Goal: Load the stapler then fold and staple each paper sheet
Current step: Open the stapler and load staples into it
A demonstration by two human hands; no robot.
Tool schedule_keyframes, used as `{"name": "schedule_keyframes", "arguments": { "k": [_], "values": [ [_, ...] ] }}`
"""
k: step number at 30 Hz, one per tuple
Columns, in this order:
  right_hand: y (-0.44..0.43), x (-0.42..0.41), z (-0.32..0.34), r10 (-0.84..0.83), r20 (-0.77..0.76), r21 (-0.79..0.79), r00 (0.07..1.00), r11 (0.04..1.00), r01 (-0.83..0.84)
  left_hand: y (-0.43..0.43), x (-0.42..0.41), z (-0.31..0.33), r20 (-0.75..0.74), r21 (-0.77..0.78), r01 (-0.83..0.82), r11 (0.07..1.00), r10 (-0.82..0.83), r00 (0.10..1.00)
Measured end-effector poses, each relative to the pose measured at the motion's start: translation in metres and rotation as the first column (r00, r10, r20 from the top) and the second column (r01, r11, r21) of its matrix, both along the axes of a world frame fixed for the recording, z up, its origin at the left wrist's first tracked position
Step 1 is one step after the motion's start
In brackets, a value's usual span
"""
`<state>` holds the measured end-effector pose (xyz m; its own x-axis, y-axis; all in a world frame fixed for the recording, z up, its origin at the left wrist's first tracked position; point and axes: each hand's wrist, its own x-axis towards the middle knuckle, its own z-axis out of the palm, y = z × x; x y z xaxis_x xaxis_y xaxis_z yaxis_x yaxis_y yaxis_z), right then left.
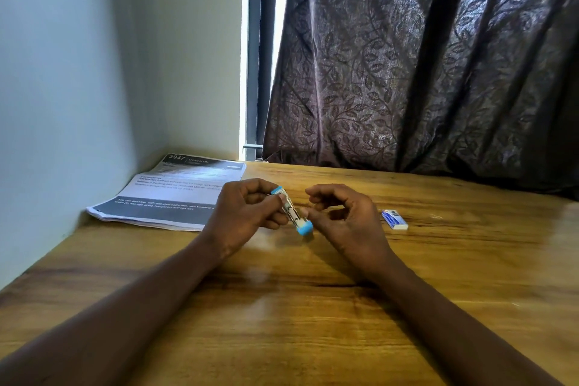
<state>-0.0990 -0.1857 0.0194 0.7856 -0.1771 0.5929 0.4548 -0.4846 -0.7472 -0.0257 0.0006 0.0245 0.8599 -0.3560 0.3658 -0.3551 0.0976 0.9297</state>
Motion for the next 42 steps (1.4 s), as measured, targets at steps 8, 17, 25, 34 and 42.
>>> {"name": "schedule_keyframes", "arguments": {
  "k": [8, 17, 25, 34, 42],
  "values": [
    [-0.006, -0.002, 0.003, 0.351, -0.225, 0.146, 0.909, 0.934, -0.325, 0.005, 0.006, 0.002, -0.164, -0.076, 0.033, 0.997, -0.045, 0.985],
    [-0.010, 0.001, 0.005, 0.404, -0.173, 0.459, 0.898, 0.840, -0.289, 0.007, 0.011, 0.003, -0.193, -0.170, -0.033, 0.985, 0.000, 0.981],
    [-0.003, 0.000, -0.001, 0.102, -0.188, 0.037, 0.977, 0.995, -0.097, 0.006, 0.010, -0.001, -0.228, -0.106, 0.085, 0.991, -0.108, 0.968],
    [-0.010, 0.002, -0.004, -0.043, -0.295, -0.120, 0.954, 0.993, 0.008, 0.014, 0.012, -0.002, -0.110, 0.051, 0.311, 0.949, -0.304, 0.946],
    [-0.017, 0.004, -0.004, -0.141, -0.242, -0.266, 0.960, 0.961, 0.074, 0.010, 0.012, -0.006, 0.115, 0.345, 0.110, 0.932, -0.158, 0.981]
  ]
}}
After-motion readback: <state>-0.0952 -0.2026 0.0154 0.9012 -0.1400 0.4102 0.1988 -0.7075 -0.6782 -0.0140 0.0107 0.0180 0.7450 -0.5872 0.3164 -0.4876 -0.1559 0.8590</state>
